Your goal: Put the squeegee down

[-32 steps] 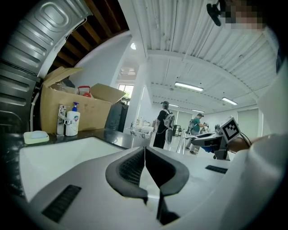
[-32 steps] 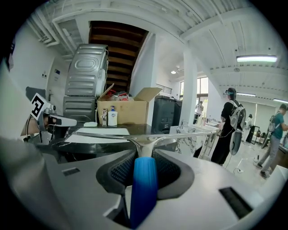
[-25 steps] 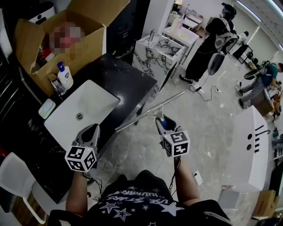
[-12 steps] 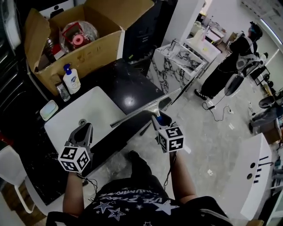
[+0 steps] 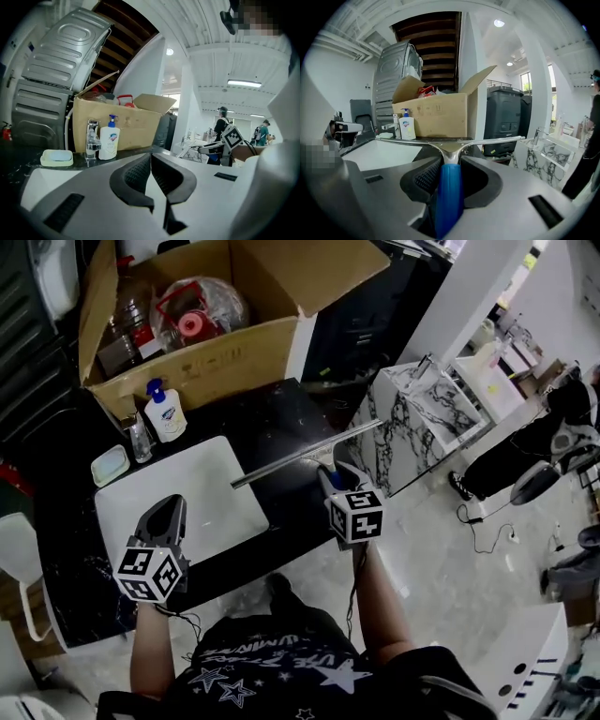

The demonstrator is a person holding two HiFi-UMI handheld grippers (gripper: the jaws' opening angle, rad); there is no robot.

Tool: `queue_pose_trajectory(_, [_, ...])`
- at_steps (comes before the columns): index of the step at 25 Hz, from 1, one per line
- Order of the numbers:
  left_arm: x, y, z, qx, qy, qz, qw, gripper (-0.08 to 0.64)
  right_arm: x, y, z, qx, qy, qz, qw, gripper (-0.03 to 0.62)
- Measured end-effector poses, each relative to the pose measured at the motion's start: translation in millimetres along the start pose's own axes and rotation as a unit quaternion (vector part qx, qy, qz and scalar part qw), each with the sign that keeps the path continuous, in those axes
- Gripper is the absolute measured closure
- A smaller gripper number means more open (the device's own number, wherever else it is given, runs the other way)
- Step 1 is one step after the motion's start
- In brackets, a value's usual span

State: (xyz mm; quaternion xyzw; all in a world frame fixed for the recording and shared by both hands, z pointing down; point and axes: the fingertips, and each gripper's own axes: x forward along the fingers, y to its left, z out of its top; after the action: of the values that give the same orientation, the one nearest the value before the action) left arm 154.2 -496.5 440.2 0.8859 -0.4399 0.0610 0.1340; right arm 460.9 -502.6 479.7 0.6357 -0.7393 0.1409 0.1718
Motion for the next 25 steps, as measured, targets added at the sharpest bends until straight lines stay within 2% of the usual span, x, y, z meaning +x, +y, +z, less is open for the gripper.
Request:
queue_pose_trajectory(5, [16, 12, -1, -0.014, 0.0, 0.061, 0.9981, 0.535, 59, -17, 9, -0.002, 0.017, 0.029, 0.999, 0.453])
queue_pose_trajectory(9, [30, 18, -1, -0.017, -0.001, 0.087, 0.9961, 0.535, 100, -31, 13, -0.003, 0.028, 0.028, 0.999, 0.453])
queue_pose_trajectory(14, [33, 30, -2, -0.024, 0.003, 0.132, 0.9909, 0.535, 156, -28, 21, -0.01, 0.046, 0.04, 0.998, 0.453])
queue_pose_trajectory(25, [43, 59, -2, -0.038, 0.01, 0.177, 0.9834, 0.535, 244, -24, 32, -0.017, 0.082, 0.036, 0.996, 0.453])
